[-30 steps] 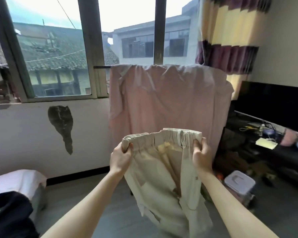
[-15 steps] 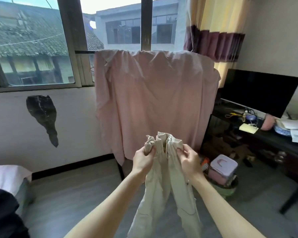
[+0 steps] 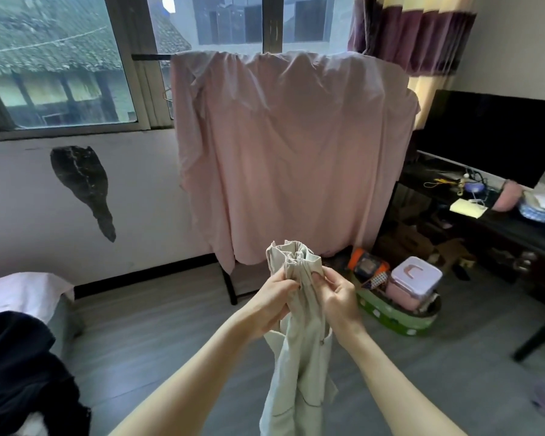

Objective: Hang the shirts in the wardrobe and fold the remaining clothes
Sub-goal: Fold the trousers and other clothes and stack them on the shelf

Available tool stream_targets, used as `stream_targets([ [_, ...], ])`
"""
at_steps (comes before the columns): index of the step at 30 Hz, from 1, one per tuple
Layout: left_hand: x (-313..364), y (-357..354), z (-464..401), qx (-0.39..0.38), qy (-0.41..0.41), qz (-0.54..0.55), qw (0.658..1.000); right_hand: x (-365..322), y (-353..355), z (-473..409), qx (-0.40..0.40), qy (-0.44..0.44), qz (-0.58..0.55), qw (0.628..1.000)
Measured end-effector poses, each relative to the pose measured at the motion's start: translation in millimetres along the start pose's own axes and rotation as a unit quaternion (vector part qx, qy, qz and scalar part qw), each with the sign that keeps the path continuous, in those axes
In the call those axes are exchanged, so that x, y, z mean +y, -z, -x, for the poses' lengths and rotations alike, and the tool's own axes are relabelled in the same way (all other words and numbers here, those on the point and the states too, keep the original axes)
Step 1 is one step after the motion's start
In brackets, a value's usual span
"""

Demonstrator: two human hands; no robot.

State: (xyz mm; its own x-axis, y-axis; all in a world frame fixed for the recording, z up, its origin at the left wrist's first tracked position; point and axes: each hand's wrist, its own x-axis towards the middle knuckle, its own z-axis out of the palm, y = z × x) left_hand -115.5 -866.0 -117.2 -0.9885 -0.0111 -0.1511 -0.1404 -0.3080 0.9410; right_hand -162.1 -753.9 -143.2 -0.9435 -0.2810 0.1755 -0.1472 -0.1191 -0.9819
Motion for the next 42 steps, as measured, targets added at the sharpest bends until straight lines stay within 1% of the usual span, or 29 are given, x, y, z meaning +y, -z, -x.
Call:
stream_targets([
  [2, 2, 3, 4, -0.002, -0.008, 0.044, 0.999, 0, -6, 0, -0.03, 0.009, 0.017, 0.999],
  [5, 5, 13, 6, 0.007, 0.017, 0.143, 0.989, 2, -12, 0, -0.089, 0.007, 0.047, 0.995],
  [8, 9, 27, 10, 0.009, 0.035, 0.19, 0.981, 4, -20, -2, -0.119, 0.005, 0.063, 0.991],
  [11, 14, 36, 14, 0.018, 0.042, 0.217, 0.975, 2, -29, -7, -0.105, 0.017, 0.076, 0.991],
  [13, 17, 40, 16, 0.013, 0.033, 0.26, 0.965, 1, -30, -13, -0.062, 0.035, 0.08, 0.994],
  [14, 21, 43, 18, 0.019, 0.027, 0.259, 0.965, -2, -33, -16, -0.04, 0.046, 0.079, 0.995],
  [15, 22, 46, 17, 0.046, 0.023, 0.22, 0.974, -4, -33, -19, -0.023, 0.058, 0.071, 0.996],
  [16, 22, 50, 16, 0.094, 0.016, 0.142, 0.985, -8, -34, -21, -0.019, 0.069, 0.064, 0.995],
  [17, 22, 56, 16, 0.153, 0.003, 0.042, 0.987, -12, -37, -23, -0.023, 0.077, 0.056, 0.995],
  [18, 22, 64, 17, 0.214, -0.014, -0.057, 0.975, -16, -39, -25, -0.031, 0.086, 0.053, 0.994],
  [19, 23, 74, 19, 0.26, -0.024, -0.132, 0.956, -21, -42, -28, -0.039, 0.094, 0.046, 0.994],
  [20, 23, 84, 21, 0.287, -0.019, -0.174, 0.942, -24, -43, -31, -0.05, 0.101, 0.041, 0.993],
  [21, 27, 94, 23, 0.291, -0.02, -0.193, 0.937, -33, -46, -35, -0.06, 0.113, 0.034, 0.991],
  [24, 44, 115, 24, 0.221, -0.054, -0.183, 0.956, -55, -49, -48, -0.099, 0.138, 0.013, 0.985],
  [27, 63, 126, 20, 0.153, -0.065, -0.147, 0.975, -70, -48, -59, -0.107, 0.131, -0.023, 0.985],
  [31, 82, 125, 20, 0.114, -0.073, -0.12, 0.984, -78, -44, -74, -0.1, 0.11, -0.059, 0.987],
  [34, 87, 111, 21, 0.069, -0.087, -0.158, 0.981, -77, -42, -83, -0.077, 0.105, -0.038, 0.991],
  [36, 88, 102, 24, 0.077, -0.099, -0.184, 0.975, -76, -38, -86, -0.065, 0.112, -0.008, 0.992],
  [38, 87, 97, 25, 0.129, -0.119, -0.182, 0.968, -72, -34, -86, -0.074, 0.12, 0.034, 0.989],
  [42, 88, 89, 26, 0.223, -0.161, -0.135, 0.952, -63, -26, -80, -0.148, 0.08, 0.03, 0.985],
])
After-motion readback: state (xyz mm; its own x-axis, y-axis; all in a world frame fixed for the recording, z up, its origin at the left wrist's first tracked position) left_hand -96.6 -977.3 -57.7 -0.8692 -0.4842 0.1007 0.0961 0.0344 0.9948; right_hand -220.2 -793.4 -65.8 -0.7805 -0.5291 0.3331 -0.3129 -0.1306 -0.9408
